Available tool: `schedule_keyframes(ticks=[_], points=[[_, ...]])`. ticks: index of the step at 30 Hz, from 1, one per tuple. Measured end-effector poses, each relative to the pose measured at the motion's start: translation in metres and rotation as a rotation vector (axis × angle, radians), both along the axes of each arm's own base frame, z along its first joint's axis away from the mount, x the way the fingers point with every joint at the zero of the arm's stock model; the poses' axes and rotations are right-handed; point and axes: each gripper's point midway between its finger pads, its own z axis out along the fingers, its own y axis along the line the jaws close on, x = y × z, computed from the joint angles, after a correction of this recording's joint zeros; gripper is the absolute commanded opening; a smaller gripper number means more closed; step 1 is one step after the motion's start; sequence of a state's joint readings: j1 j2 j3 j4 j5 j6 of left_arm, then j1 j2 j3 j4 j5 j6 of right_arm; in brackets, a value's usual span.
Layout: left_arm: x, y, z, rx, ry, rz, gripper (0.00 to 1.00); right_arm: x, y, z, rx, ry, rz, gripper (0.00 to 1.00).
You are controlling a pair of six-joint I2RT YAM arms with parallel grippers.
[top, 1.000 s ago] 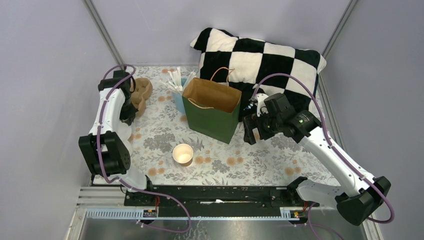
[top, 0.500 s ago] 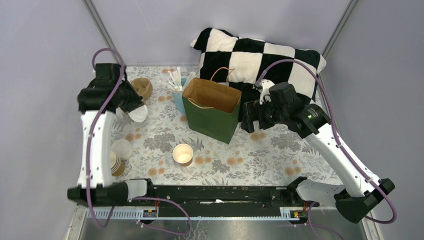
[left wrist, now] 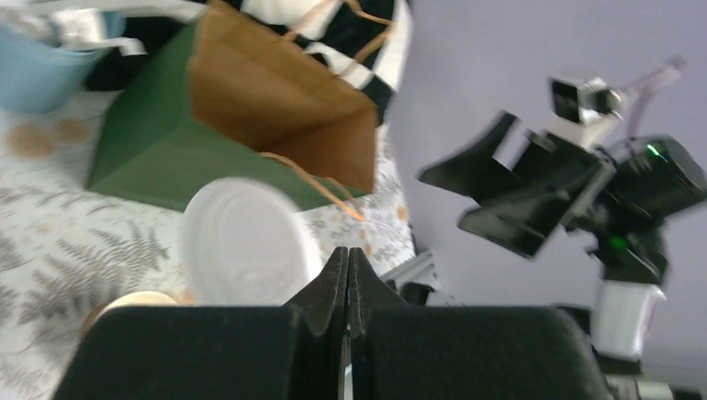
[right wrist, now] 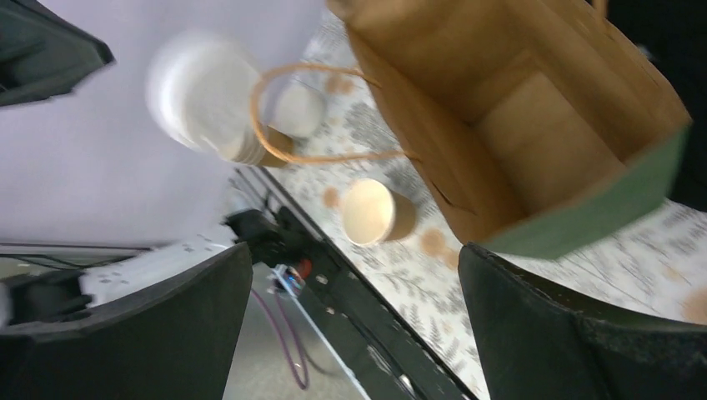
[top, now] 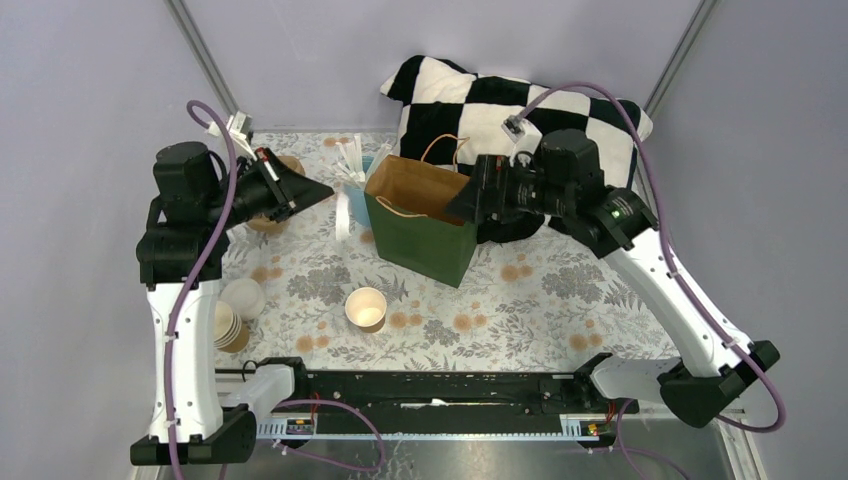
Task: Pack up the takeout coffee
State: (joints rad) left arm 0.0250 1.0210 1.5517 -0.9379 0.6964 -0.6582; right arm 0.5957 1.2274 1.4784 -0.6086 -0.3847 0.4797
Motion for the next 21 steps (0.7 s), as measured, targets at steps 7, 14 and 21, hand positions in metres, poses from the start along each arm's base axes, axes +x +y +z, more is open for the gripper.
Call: schedule_keyframes(ticks=[7,14,21], points=[[-0.015,-0.028,0.058,-0.169,-0.180,-0.200,0.00,0.016,0.046,0.045,0.250,0.030,0.081,1.00],[0.019,-0.018,0.027,-0.142,-0.017,-0.090,0.23,0.024,0.050,0.044,0.258,0.053,0.054,1.00],[0.011,0.000,-0.112,0.001,0.365,0.046,0.53,0.025,0.001,-0.005,-0.023,0.023,-0.103,1.00]])
